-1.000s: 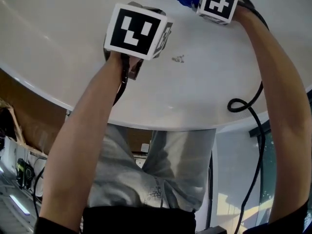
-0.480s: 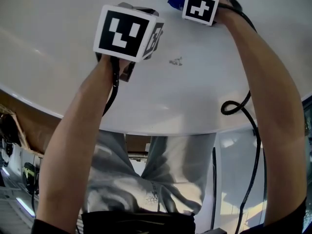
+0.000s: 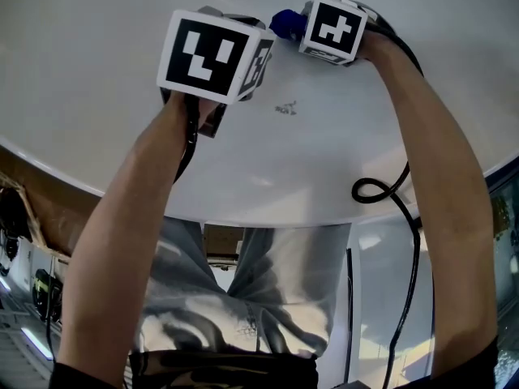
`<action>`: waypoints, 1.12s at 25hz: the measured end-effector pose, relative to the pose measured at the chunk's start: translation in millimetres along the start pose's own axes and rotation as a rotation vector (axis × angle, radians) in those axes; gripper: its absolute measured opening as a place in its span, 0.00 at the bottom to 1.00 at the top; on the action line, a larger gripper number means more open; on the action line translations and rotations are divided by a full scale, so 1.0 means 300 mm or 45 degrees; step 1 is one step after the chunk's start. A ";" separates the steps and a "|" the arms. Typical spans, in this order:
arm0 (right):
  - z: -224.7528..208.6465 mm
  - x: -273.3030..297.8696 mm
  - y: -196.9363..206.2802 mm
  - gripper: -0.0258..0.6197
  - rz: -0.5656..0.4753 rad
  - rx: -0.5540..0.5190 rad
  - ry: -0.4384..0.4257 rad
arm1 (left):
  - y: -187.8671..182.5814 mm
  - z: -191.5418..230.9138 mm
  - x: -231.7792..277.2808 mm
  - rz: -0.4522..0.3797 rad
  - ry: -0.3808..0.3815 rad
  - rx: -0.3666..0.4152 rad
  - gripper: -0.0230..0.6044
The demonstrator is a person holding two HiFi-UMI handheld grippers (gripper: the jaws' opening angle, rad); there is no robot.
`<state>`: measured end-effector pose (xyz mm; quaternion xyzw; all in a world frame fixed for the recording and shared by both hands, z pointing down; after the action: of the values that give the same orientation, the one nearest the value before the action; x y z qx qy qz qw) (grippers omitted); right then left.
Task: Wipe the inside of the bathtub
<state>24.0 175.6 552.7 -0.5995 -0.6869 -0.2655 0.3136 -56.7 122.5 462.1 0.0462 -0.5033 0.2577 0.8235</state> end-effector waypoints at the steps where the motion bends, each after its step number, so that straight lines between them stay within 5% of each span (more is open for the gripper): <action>1: 0.028 -0.011 0.000 0.24 -0.013 -0.015 -0.018 | -0.003 -0.001 -0.005 -0.003 0.000 0.003 0.04; 16: 0.378 -0.153 -0.005 0.23 -0.157 -0.169 -0.170 | 0.041 -0.030 -0.049 -0.012 -0.001 0.014 0.04; 22: 0.528 -0.248 -0.006 0.23 -0.136 -0.243 -0.194 | 0.084 -0.092 -0.112 0.003 -0.002 0.121 0.04; 28: 0.705 -0.343 -0.026 0.23 -0.262 -0.225 -0.257 | 0.137 -0.127 -0.142 -0.018 -0.013 0.064 0.04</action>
<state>1.0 263.6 335.7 -0.5749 -0.7467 -0.2938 0.1602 -60.8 154.4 399.6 0.0716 -0.5006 0.2642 0.8212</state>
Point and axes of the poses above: the fingertips, and each gripper's own axes: x forward along the fingers, z to its left, y out of its underside, the point moved 3 cm from there along -x, backward along the fingers, and after that the axes turned 10 degrees about z, right-handed, at the moved point
